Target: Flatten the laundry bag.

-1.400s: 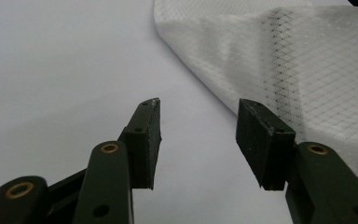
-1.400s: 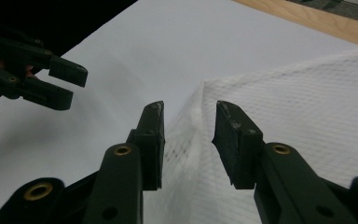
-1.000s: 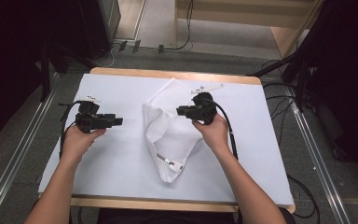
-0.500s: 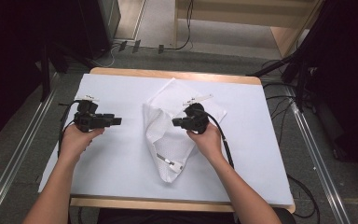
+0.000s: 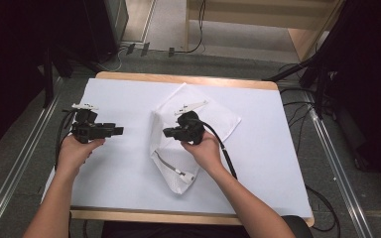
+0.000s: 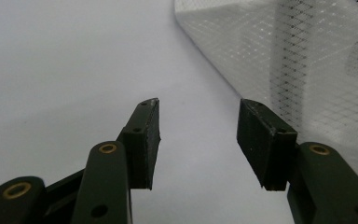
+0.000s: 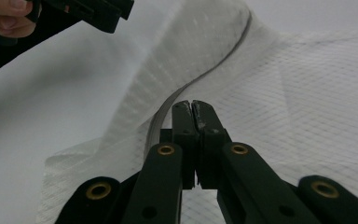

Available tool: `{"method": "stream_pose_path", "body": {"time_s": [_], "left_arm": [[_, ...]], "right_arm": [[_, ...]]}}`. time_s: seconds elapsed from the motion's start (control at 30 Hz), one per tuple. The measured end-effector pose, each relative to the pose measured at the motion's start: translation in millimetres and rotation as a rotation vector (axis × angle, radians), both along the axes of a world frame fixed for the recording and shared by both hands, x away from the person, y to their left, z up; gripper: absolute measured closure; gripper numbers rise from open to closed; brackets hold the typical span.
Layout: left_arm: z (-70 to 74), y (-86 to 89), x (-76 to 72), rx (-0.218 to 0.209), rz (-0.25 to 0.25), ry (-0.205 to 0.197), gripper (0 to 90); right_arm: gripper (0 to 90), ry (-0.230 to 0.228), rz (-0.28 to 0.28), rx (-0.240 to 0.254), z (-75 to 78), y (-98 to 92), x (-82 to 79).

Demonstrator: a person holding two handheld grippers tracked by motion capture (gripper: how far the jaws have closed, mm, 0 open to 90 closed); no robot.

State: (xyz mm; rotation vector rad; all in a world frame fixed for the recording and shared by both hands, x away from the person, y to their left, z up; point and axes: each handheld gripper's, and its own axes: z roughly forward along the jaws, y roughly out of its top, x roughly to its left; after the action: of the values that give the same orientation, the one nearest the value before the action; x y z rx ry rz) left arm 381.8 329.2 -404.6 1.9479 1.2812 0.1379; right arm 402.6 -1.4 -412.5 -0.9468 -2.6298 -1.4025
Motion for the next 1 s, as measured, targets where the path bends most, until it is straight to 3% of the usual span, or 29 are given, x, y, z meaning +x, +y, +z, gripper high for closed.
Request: {"method": "stream_pose_path", "body": {"time_s": [0.27,0.47,0.77,1.0], "left_arm": [[1.4,10.4,-1.3,-0.003,0.019,-0.001,49.7],[-0.1,20.4,1.5,0.005,0.043,0.007,49.6],[-5.5,5.4,13.6,0.018,0.002,0.020,49.7],[-12.3,-13.7,32.2,0.038,-0.054,0.038,49.6]], "right_arm": [[89.3,-0.004,0.021,-0.015,-1.3,4.1,-2.0],[87.4,0.016,-0.023,-0.032,-4.9,-13.2,1.3],[81.0,-0.008,-0.086,-0.070,-9.4,-39.4,2.2],[74.4,-0.012,-0.145,-0.074,-11.7,-64.8,2.8]]}}
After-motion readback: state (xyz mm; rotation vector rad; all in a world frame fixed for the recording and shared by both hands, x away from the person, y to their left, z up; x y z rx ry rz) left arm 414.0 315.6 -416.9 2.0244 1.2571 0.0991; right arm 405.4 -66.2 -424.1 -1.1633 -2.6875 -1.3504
